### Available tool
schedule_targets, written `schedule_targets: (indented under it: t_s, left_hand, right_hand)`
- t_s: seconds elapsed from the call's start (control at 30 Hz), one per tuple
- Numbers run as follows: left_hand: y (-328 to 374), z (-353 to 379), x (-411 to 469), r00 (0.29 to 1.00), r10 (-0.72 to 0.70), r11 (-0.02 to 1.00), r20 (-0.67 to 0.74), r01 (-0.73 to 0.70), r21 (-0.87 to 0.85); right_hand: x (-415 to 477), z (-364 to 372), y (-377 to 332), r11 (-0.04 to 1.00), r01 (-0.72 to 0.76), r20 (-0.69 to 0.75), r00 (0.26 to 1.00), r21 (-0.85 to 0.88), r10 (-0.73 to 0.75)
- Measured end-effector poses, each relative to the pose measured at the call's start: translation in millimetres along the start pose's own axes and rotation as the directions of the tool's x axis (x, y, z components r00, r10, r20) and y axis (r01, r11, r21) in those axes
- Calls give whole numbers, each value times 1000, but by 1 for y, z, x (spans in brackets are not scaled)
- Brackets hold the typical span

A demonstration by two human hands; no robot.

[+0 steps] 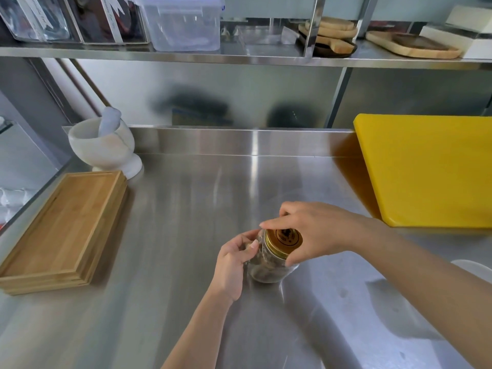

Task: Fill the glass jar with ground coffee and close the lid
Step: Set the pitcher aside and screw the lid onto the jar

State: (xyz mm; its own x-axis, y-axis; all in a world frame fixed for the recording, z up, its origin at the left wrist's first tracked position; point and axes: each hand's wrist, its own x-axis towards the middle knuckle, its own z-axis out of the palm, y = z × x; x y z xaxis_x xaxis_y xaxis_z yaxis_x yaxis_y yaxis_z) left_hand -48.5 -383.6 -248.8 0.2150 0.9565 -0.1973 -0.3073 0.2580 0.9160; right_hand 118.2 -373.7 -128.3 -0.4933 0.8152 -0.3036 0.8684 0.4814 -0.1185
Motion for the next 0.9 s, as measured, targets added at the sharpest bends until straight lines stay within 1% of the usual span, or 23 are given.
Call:
schedule_targets:
  t_s: [0.07,0.17,0.2,0.23,0.33,0.4,0.47,0.57,0.6,0.73,0.8,0.83,0.9]
  left_hand:
    - [0,1,-1,1000,10,1000,24,-9,-17]
    - [-1,4,-3,998,17,999,60,-15,-33]
    - [-1,4,-3,998,15,999,64,-13,-35]
    - [-1,4,-3,998,13,999,62,-11,-31]
    - [-2,2,-1,999,-1,1000,37,1,0]
    - [-3,1,0,1000,-4,1000,27,4,21]
    - [-3,2,-1,1000,-9,1000,25,9,26]
    - [-2,7,-7,1000,-12,1000,20,11,13]
    - [-2,9,-8,1000,-7,1000,9,7,20]
    - [3,11,-10,998,50,992,-45,-45,119]
    - [7,12,-10,997,57,989,-49,-50,140]
    - [9,12,-11,997,61,988,-41,-54,146]
    - [12,14,-10,997,76,986,-31,-70,149]
  right_hand:
    - [1,2,-1,998,-69,-13,998,-1,69]
    - [4,6,-3,990,-136,-119,984,-45,130]
    - [4,8,-3,989,-144,-132,982,-37,139]
    - [4,8,-1,990,-142,-110,984,-3,141]
    - [1,2,6,987,-87,56,995,135,81]
    - [-2,1,9,988,-62,99,994,143,48]
    - [-2,4,6,993,-77,46,996,92,73]
    - [-1,9,4,995,-96,-86,991,33,98]
    - [-1,10,5,995,-82,-92,992,52,87]
    - [-7,5,13,982,-10,-20,1000,188,14]
    - [-9,0,15,967,7,-20,1000,255,-2]
    - [-10,-2,16,961,20,-21,1000,276,-14]
    - [-11,-7,17,964,44,-12,999,264,-43]
